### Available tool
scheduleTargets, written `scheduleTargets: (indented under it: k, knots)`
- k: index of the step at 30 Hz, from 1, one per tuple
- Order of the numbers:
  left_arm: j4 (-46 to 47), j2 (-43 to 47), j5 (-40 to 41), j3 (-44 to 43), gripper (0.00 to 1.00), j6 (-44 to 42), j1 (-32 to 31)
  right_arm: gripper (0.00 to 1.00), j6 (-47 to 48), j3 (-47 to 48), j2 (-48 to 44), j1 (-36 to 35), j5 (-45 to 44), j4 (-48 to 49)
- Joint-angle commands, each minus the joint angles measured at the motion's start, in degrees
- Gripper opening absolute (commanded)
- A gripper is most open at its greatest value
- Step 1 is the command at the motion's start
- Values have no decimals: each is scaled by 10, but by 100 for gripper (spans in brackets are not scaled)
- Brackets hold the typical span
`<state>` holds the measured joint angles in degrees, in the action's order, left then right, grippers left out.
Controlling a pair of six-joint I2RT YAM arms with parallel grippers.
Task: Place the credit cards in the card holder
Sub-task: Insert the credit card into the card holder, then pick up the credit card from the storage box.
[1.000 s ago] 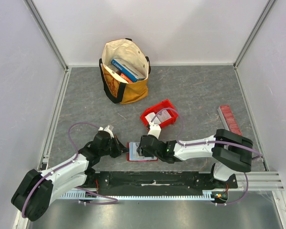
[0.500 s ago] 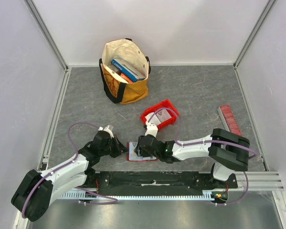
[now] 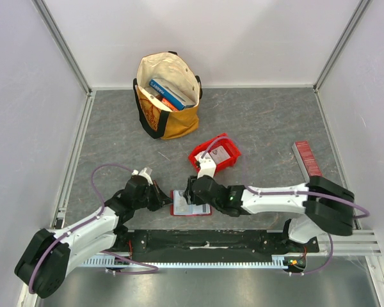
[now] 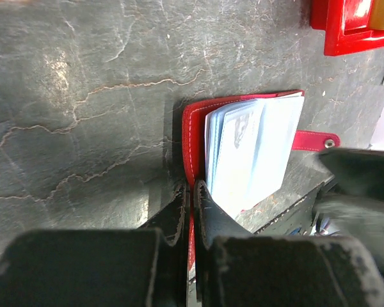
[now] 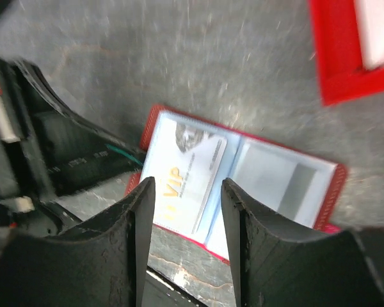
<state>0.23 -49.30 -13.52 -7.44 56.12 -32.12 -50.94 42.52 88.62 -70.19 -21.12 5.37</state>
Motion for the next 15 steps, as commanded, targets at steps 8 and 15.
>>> scheduleTargets:
  k: [8, 15]
  knots:
    - [1, 10, 4, -25, 2, 3, 0, 64, 179, 107, -107, 200, 17, -151]
    - [1, 14, 4, -26, 2, 0, 0, 70, 232, 160, -21, 294, 158, -146]
